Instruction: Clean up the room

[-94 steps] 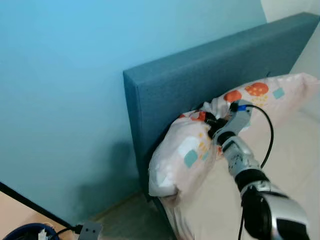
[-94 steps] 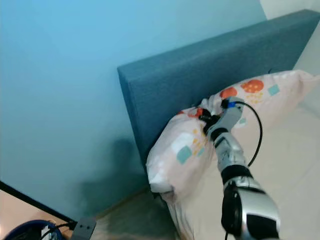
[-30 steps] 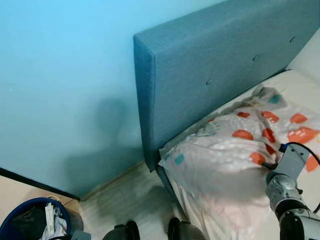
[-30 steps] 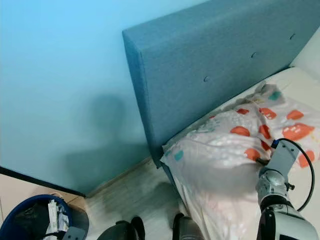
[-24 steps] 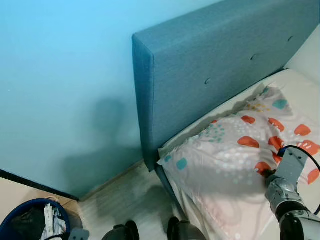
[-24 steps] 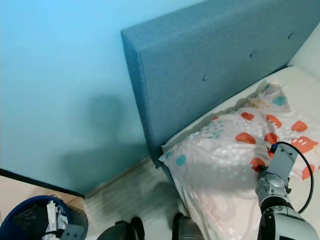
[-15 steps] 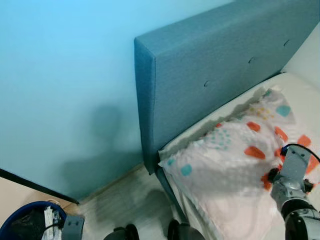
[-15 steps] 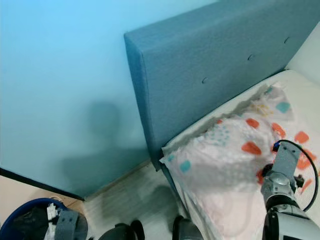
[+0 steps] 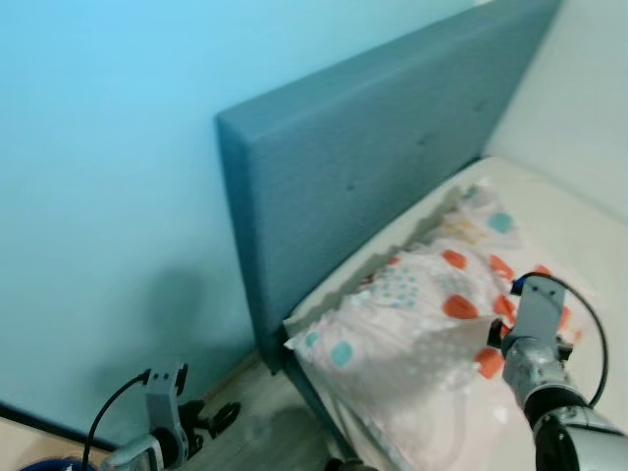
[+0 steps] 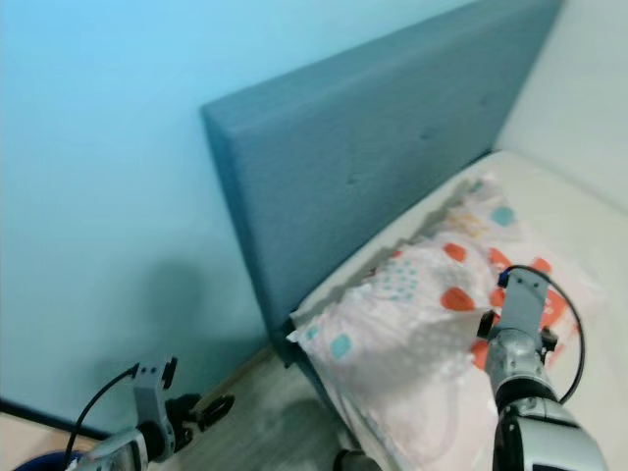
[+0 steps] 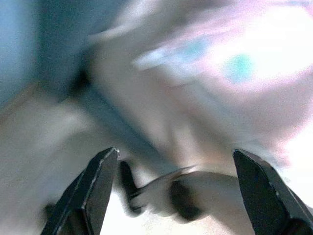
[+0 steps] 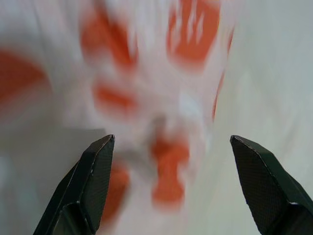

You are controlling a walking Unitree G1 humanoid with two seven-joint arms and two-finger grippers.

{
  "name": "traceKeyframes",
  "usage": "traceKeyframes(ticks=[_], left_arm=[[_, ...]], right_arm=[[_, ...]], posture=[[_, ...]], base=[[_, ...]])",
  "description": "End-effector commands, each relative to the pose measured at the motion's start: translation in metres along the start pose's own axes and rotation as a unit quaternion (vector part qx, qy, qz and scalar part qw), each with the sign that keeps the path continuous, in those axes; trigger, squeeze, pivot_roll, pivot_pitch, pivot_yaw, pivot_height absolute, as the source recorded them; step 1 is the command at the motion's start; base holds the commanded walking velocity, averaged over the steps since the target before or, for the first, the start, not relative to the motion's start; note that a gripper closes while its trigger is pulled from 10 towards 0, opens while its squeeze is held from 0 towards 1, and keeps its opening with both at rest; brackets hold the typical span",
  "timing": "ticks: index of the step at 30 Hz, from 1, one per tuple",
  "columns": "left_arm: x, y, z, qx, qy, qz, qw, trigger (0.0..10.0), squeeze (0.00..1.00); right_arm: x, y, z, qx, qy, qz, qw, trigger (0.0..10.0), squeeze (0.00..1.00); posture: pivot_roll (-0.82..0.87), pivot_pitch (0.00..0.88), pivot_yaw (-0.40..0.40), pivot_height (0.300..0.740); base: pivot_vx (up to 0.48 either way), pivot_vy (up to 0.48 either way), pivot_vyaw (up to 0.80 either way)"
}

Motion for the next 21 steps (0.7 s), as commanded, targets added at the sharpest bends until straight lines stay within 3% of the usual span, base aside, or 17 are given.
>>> traceKeyframes(ticks=[1,3,4,9,12,15,16,17,21], left_arm=[[-0.002,-0.012,-0.006,-0.051,0.012,0.004,0.999,10.0,0.0],[0.001,-0.019,-0.01,-0.076,0.013,0.005,0.997,10.0,0.0],[0.01,-0.037,-0.021,-0.135,0.007,0.009,0.991,10.0,0.0],[0.016,-0.048,-0.029,-0.157,-0.003,0.005,0.988,10.0,0.0],[0.036,-0.057,-0.048,-0.104,-0.064,-0.026,0.992,10.0,0.0],[0.043,-0.059,-0.051,-0.086,-0.084,-0.031,0.992,10.0,0.0],[0.057,-0.059,-0.057,-0.033,-0.13,-0.041,0.99,10.0,0.0],[0.061,-0.059,-0.059,-0.015,-0.143,-0.042,0.989,10.0,0.0],[0.063,-0.055,-0.059,0.021,-0.157,-0.046,0.986,10.0,0.0]], right_arm=[[-0.019,0.009,0.002,0.018,0.023,0.012,1.0,10.0,0.0],[-0.025,0.015,0.004,0.026,0.03,0.017,0.999,10.0,0.0],[-0.034,0.03,0.009,0.045,0.036,0.031,0.998,10.0,0.0],[-0.038,0.037,0.011,0.055,0.037,0.042,0.997,10.0,0.0],[-0.047,0.045,0.014,0.075,0.039,0.074,0.994,10.0,0.0],[-0.052,0.047,0.016,0.081,0.042,0.085,0.992,10.0,0.0],[-0.069,0.051,0.02,0.097,0.061,0.099,0.988,10.0,0.0],[-0.075,0.053,0.021,0.103,0.07,0.1,0.987,10.0,0.0],[-0.085,0.058,0.026,0.118,0.083,0.09,0.985,10.0,0.0]], posture=[[-0.08,0.101,-0.021,0.74],[-0.08,0.098,-0.02,0.74],[-0.1,0.082,-0.011,0.74],[-0.11,0.076,-0.006,0.74],[-0.13,0.066,-0.008,0.74],[-0.13,0.066,-0.008,0.74],[-0.13,0.062,-0.008,0.74],[-0.13,0.062,-0.008,0.74],[-0.14,0.061,-0.008,0.74]], base=[[0.0,0.0,-0.74],[0.0,0.0,-0.74],[0.0,0.0,-0.74],[0.0,0.0,-0.74],[0.0,0.0,-0.75],[0.0,0.0,-0.75],[0.0,0.0,-0.75],[0.0,0.0,-0.75],[0.0,0.0,-0.75]])
Point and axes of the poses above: a point about 5 cm out from each wrist's last joint towards the gripper, its own z axis pointing back from the gripper into the wrist, its own x axis along the axis of the wrist's last joint, y = z × x, the point moved 2 cm from there along -z, pointing out of the wrist towards the gripper, and after that the axes turned 15 degrees about z, right-handed, at the moved point
